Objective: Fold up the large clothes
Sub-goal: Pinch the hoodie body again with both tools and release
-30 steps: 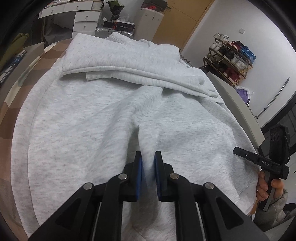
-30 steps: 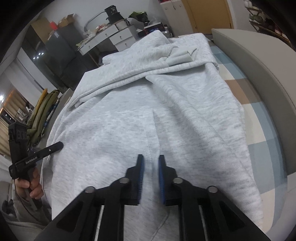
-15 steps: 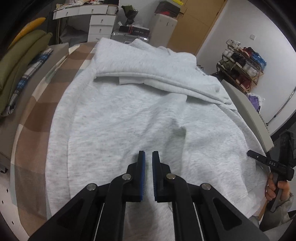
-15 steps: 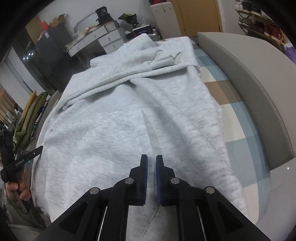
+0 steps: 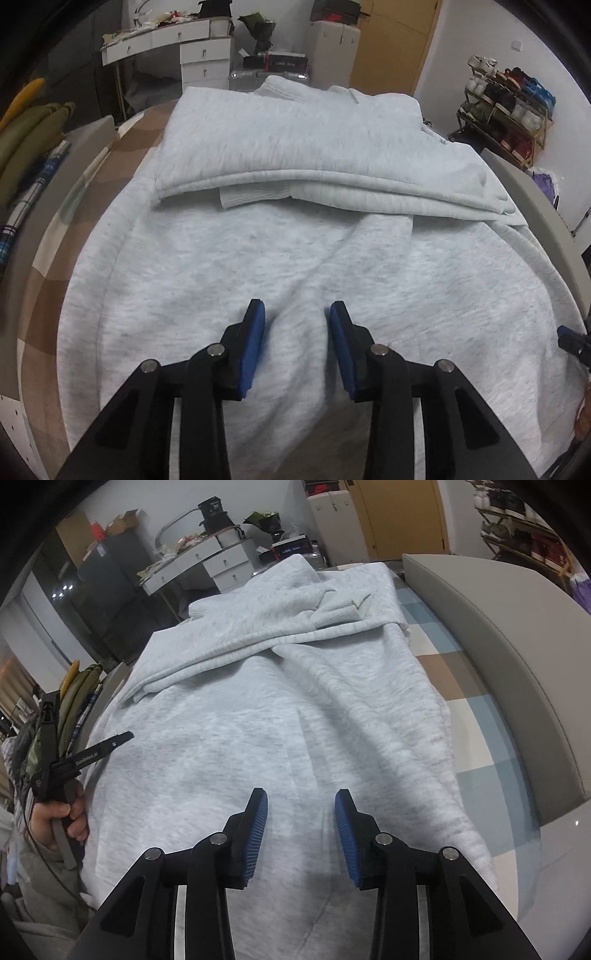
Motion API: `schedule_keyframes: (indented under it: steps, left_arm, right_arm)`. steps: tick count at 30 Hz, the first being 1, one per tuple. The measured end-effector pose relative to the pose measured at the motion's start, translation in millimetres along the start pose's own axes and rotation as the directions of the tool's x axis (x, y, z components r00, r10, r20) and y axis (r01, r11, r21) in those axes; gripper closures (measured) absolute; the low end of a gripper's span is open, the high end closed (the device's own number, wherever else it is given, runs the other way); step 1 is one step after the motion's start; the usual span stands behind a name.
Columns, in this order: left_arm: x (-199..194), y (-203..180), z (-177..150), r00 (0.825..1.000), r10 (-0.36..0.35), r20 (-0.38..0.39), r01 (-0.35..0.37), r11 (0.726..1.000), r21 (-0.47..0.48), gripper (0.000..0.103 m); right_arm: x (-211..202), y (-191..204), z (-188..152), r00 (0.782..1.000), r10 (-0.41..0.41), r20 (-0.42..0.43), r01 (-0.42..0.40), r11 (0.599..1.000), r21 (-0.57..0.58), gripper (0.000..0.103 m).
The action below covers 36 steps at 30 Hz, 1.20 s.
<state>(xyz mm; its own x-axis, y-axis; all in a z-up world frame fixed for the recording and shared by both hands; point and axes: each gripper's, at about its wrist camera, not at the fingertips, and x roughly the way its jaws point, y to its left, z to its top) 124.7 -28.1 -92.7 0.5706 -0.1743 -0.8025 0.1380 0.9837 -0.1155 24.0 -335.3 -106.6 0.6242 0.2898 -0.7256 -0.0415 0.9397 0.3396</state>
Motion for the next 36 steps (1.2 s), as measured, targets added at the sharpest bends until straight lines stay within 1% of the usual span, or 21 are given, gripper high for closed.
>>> schedule_keyframes:
  steps: [2, 3, 5, 6, 7, 8, 10, 12, 14, 16, 18, 20, 22, 24, 26, 29, 31, 32, 34, 36]
  left_arm:
    - [-8.6, 3.1, -4.5, 1.0, 0.01, 0.001, -0.01, 1.0, -0.024, 0.071]
    - [-16.5, 4.6, -7.2, 1.0, -0.002, 0.013, 0.003, 0.999, -0.04, 0.072]
    - [-33.3, 4.5, -14.0, 0.999, -0.02, 0.042, 0.021, 0.999, -0.034, 0.072]
    - [-38.0, 5.5, -18.4, 0.999, -0.015, 0.047, 0.017, 1.0, -0.025, 0.072]
    - [-38.3, 7.8, -23.3, 0.999, -0.006, 0.037, 0.007, 1.0, -0.019, 0.071]
    - [-35.2, 10.6, -27.8, 1.0, 0.003, 0.02, -0.003, 1.0, -0.02, 0.071]
    - [-37.4, 17.0, -35.3, 1.0, 0.013, 0.011, -0.013, 0.999, -0.042, 0.071]
    - [-48.0, 15.5, -36.9, 1.0, 0.011, 0.029, -0.01, 0.999, -0.047, 0.071]
    - [-61.5, 13.5, -37.4, 0.999, -0.005, 0.052, 0.007, 0.999, -0.053, 0.071]
    - [-72.3, 11.1, -36.3, 0.997, -0.037, 0.073, 0.042, 0.997, -0.06, 0.071]
    - [-76.3, 4.2, -33.9, 0.994, -0.056, 0.093, 0.061, 0.997, -0.048, 0.071]
    - [-73.8, 1.1, -33.0, 0.994, -0.057, 0.092, 0.061, 0.997, -0.042, 0.071]
    - [-69.2, -0.1, -33.6, 0.996, -0.047, 0.074, 0.051, 0.997, -0.054, 0.071]
    - [-71.3, -0.9, -34.2, 0.994, -0.069, 0.08, 0.074, 0.996, -0.057, 0.071]
    - [-77.8, -3.3, -34.3, 0.991, -0.087, 0.103, 0.093, 0.995, -0.048, 0.071]
    - [-78.6, -4.7, -33.1, 0.992, -0.072, 0.103, 0.078, 0.996, -0.051, 0.071]
    - [-76.8, -6.3, -34.7, 0.992, -0.082, 0.099, 0.087, 0.995, -0.042, 0.071]
    - [-73.4, -6.7, -35.9, 0.993, -0.079, 0.087, 0.083, 0.996, -0.041, 0.071]
    - [-68.2, -6.5, -37.6, 0.997, -0.049, 0.058, 0.052, 0.997, -0.052, 0.071]
    - [-71.7, -6.5, -39.1, 0.995, -0.071, 0.069, 0.075, 0.996, -0.047, 0.071]
  right_arm:
    - [3.2, 0.4, 5.7, 1.0, -0.002, -0.005, 0.002, 1.0, 0.006, 0.066]
    - [2.9, 3.5, 8.7, 1.0, 0.002, 0.001, -0.002, 1.0, -0.001, 0.066]
    - [-0.4, 11.2, 11.8, 1.0, 0.015, 0.023, -0.015, 1.0, -0.022, 0.065]
    - [-0.8, 14.8, 13.0, 0.999, 0.025, 0.034, -0.024, 0.999, -0.03, 0.063]
    - [0.7, 17.5, 13.7, 0.999, 0.034, 0.04, -0.033, 0.999, -0.036, 0.059]
    - [4.1, 19.5, 14.0, 0.999, 0.034, 0.035, -0.033, 0.999, -0.039, 0.058]
    - [13.4, 21.6, 13.8, 1.0, 0.003, 0.005, -0.003, 0.999, -0.046, 0.058]
    - [16.2, 20.1, 11.5, 1.0, -0.024, -0.004, 0.024, 0.999, -0.047, 0.058]
    - [12.5, 17.2, 9.4, 1.0, -0.016, 0.002, 0.016, 0.999, -0.039, 0.058]
    - [8.7, 15.4, 9.0, 1.0, -0.022, 0.012, 0.022, 0.999, -0.035, 0.058]
    - [6.3, 15.9, 9.2, 1.0, -0.017, 0.02, 0.017, 0.999, -0.031, 0.058]
    - [5.6, 18.0, 9.8, 1.0, -0.012, 0.022, 0.013, 0.999, -0.036, 0.057]
    - [4.7, 19.9, 9.5, 1.0, -0.01, 0.024, 0.011, 0.999, -0.042, 0.057]
    - [2.7, 19.7, 8.9, 1.0, -0.012, 0.026, 0.013, 0.999, -0.04, 0.057]
    - [1.1, 17.5, 8.6, 0.999, -0.013, 0.029, 0.014, 0.999, -0.033, 0.053]
    - [0.1, 14.8, 8.9, 0.999, -0.022, 0.029, 0.023, 1.0, -0.017, 0.053]
    - [-1.0, 15.8, 8.9, 0.999, -0.013, 0.032, 0.013, 1.0, -0.02, 0.053]
    - [-0.6, 16.6, 8.8, 0.999, -0.014, 0.031, 0.014, 1.0, -0.023, 0.053]
    - [0.4, 18.0, 8.2, 1.0, -0.014, 0.025, 0.015, 0.999, -0.028, 0.053]
    - [-0.2, 18.2, 7.7, 1.0, -0.008, 0.028, 0.009, 0.999, -0.033, 0.053]
